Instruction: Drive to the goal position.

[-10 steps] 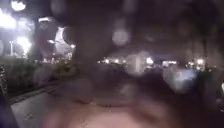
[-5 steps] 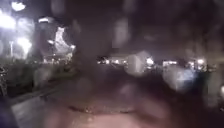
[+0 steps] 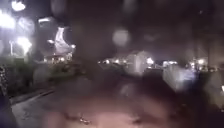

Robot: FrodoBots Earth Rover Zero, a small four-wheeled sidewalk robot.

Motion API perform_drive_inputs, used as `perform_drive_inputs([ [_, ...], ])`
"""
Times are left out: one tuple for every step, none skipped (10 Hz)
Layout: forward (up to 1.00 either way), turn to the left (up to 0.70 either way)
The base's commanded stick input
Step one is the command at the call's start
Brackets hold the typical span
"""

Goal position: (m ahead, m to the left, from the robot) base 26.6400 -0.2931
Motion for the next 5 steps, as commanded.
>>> perform_drive_inputs([
  [0.5,0.0],
  [0.5,0.0],
  [0.5,0.0],
  [0.5,0.0],
  [0.5,0.0],
])
